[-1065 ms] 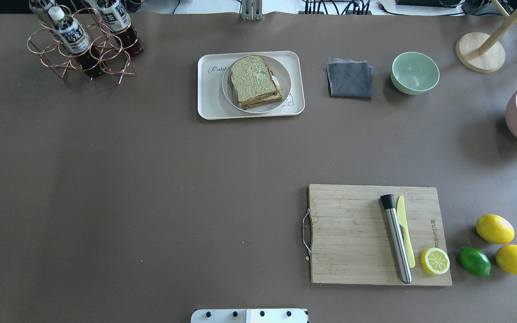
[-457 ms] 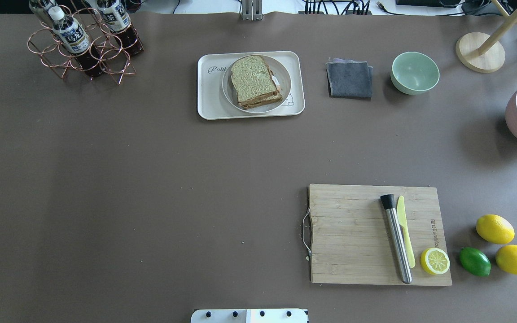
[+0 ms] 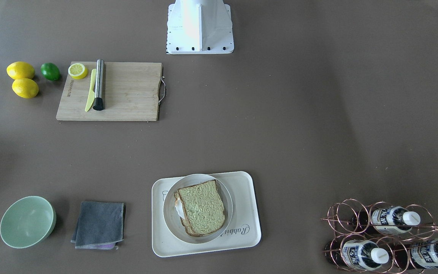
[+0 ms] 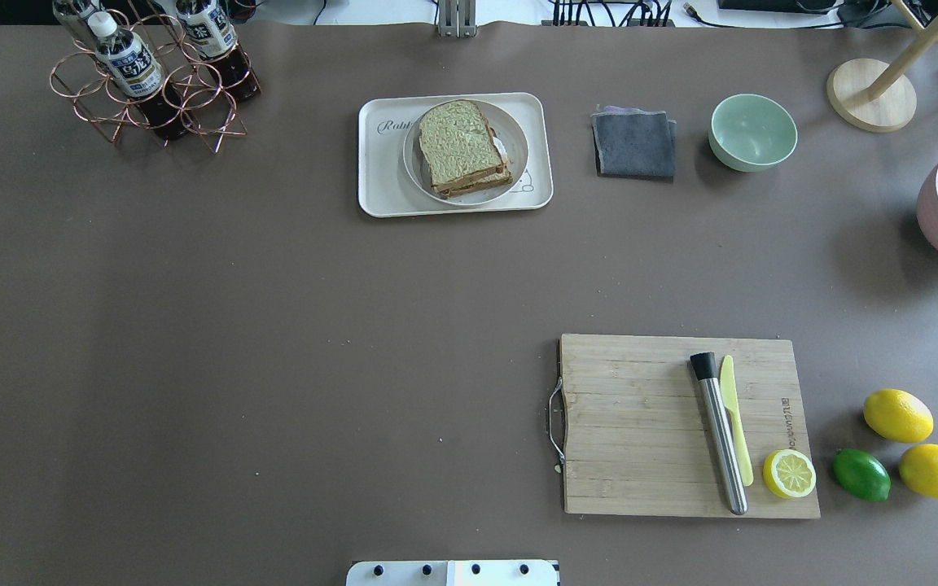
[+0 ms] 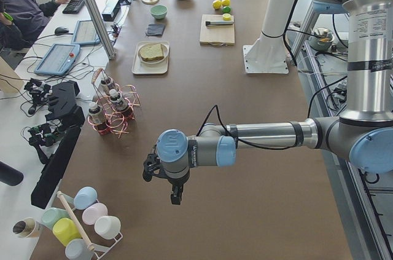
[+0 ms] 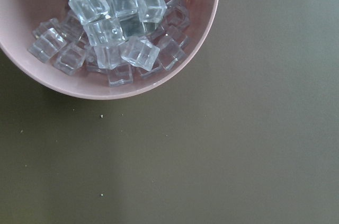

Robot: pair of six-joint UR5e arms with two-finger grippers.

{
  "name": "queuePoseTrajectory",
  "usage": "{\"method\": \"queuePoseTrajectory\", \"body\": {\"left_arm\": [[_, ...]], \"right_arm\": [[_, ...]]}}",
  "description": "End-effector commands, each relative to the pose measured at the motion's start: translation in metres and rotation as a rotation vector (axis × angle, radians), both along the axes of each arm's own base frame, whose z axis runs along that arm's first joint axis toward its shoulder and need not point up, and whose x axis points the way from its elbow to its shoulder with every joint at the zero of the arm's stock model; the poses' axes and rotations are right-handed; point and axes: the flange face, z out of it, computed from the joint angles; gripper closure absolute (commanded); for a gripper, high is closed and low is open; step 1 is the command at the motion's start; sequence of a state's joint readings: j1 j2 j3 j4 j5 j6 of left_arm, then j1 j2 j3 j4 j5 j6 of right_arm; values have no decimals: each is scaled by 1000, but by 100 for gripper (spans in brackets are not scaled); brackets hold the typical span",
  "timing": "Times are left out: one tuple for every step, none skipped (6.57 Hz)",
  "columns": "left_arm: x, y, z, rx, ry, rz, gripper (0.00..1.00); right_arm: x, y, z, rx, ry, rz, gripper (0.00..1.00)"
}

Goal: Make sandwich and place on tray

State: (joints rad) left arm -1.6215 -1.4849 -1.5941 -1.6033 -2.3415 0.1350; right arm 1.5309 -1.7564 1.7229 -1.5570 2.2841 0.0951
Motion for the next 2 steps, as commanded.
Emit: {"method": "queuePoseTrajectory", "body": {"left_arm": [[0, 0, -1, 4, 1, 1, 3], [0, 0, -1, 4, 1, 1, 3]], "right_arm": [[-1, 0, -1, 1, 0, -1, 0], [0, 0, -1, 1, 0, 0, 0]]}}
